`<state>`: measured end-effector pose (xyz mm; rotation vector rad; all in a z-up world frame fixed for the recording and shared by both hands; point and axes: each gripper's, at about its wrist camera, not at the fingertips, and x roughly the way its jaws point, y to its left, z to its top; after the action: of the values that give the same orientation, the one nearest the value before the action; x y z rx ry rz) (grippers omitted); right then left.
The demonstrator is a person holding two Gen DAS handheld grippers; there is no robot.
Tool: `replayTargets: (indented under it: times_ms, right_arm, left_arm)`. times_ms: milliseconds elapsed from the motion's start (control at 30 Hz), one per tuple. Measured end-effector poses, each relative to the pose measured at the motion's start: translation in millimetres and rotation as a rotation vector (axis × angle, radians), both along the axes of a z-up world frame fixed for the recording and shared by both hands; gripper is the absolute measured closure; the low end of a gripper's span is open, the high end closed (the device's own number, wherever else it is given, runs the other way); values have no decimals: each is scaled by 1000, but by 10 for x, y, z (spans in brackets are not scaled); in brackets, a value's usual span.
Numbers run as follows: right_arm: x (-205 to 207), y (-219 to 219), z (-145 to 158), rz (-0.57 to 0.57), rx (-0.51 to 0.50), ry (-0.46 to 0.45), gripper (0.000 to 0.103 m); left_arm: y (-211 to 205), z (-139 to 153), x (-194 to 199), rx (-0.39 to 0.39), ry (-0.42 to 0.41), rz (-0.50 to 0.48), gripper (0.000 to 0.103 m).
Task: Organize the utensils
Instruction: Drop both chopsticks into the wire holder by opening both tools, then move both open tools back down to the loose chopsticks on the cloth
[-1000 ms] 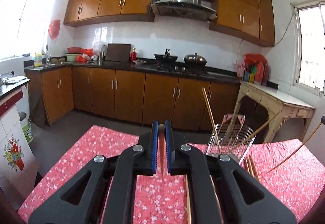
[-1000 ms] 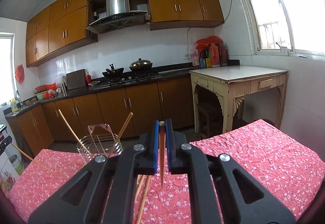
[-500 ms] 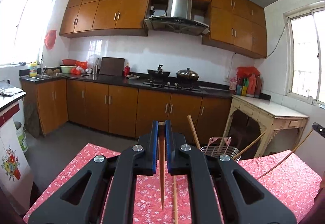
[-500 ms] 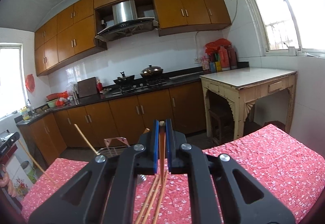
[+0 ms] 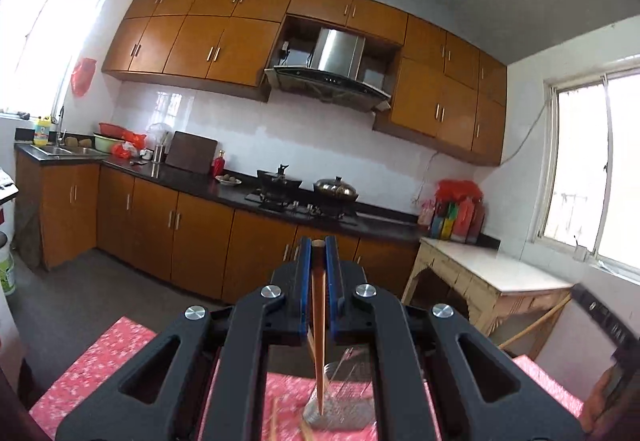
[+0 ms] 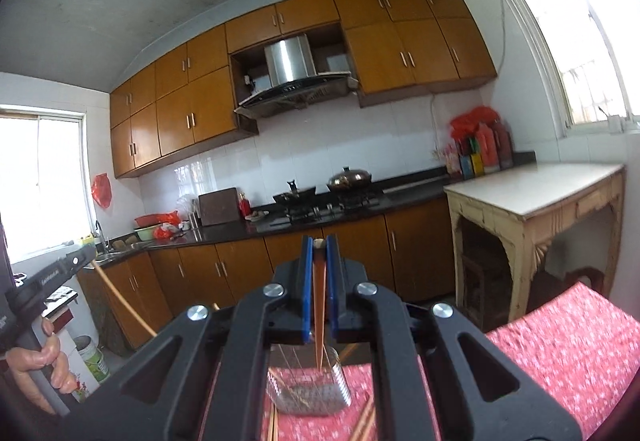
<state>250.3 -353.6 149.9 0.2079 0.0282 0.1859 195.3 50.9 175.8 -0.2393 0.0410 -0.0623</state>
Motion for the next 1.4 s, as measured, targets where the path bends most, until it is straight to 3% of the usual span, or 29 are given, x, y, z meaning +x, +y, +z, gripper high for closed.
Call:
replayTargets:
  times_ms: [200, 367, 567, 867, 900, 967, 1000, 1133, 1400]
  right_arm:
    - [568, 247, -47, 10, -25, 56, 95]
    - [1050, 291, -253, 48, -5, 167, 95]
    - [1313, 309, -470, 75, -7, 236, 95]
    - [1675, 389, -630, 80, -13, 315, 94]
    - [1676, 395, -626, 68, -20, 312, 93]
    - [1651, 380, -634, 36, -33, 299, 73]
    - [1633, 366, -637, 31, -34, 293, 70]
    - [1424, 263, -645, 2, -44, 273, 69]
    - [822, 21, -835, -57, -50, 286, 68]
  left_arm:
    - [-260, -14, 386, -9, 4, 5, 96]
    - [-437, -191, 713, 22, 32, 21, 96]
    - [-491, -442, 969, 37, 88, 25, 96]
    - [-544, -525, 1191, 69, 135, 29, 96]
    - [-560, -529, 1220, 75, 142, 31, 96]
    - [-540, -545, 1244, 76, 162, 41, 96]
    - [-513, -546, 1233, 72, 168, 41, 94]
    - [-398, -521, 1148, 63, 165, 73, 71]
    - [-108, -497, 637, 94, 169, 134, 64]
